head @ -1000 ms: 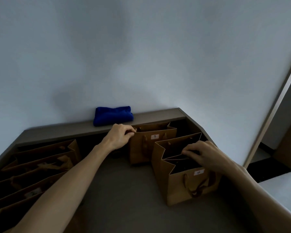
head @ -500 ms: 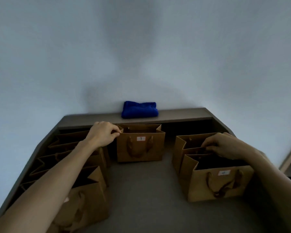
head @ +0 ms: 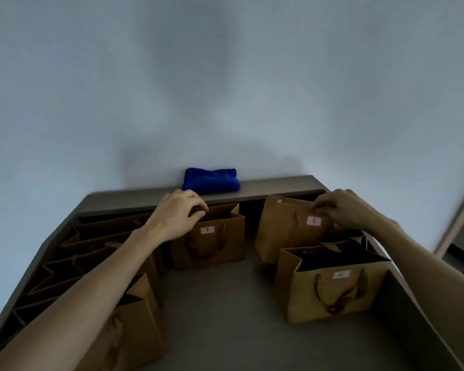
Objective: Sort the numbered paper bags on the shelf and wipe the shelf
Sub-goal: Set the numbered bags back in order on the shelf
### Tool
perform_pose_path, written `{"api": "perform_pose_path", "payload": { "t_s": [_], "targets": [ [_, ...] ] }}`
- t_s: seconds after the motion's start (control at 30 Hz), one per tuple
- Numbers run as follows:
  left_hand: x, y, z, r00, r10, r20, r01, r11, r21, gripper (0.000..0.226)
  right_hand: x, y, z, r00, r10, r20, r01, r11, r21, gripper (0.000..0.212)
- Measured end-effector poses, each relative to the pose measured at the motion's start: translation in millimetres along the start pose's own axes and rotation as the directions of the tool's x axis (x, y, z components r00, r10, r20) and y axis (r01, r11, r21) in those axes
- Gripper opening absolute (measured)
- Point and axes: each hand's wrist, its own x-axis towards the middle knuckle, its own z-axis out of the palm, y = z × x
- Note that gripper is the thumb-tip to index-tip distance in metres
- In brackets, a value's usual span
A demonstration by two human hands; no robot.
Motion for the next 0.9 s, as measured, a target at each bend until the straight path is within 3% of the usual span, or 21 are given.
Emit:
{"api": "perform_pose_path", "payload": {
  "t_s": [0.27, 0.47, 0.57, 0.67, 0.77, 0.9],
  "targets": [
    [20.5, 37.7, 7.2, 0.991, 0.132, -0.017, -0.133, 0.977, -0.169, 0.019, 15.2, -1.1, -22.1, 0.997, -0.047, -0.061, 0.050, 0.997, 0.053, 0.024],
    [34.1, 68.2, -12.1, 0.973, 0.137, -0.184, -0.198, 0.910, -0.366, 0.034, 4.5, -30.6, -32.1, 0.965, -0.120, -0.235, 0.143, 0.986, 0.084, 0.026],
    [39.4, 84.1, -31.3, 0.947, 0.193, -0.256, -0.271, 0.910, -0.315, 0.036, -0.9, -62.6, -40.7, 0.909, -0.250, -0.335, 0.289, 0.955, 0.073, 0.024],
    [37.4, 89.5, -46.7, 0.937, 0.194, -0.291, -0.246, 0.957, -0.155, 0.033, -1.5, -91.0, -43.3, 0.863, -0.333, -0.381, 0.385, 0.920, 0.067, 0.025],
    [25.5, 82.7, -59.5, 0.946, 0.148, -0.287, -0.199, 0.967, -0.161, 0.028, 1.3, -108.3, -38.7, 0.850, -0.387, -0.359, 0.436, 0.898, 0.065, 0.024],
    [2.7, 57.3, -75.5, 0.979, 0.063, -0.196, -0.110, 0.964, -0.243, 0.021, 10.9, -117.7, -30.2, 0.891, -0.416, -0.179, 0.427, 0.904, 0.024, 0.020]
  ]
}}
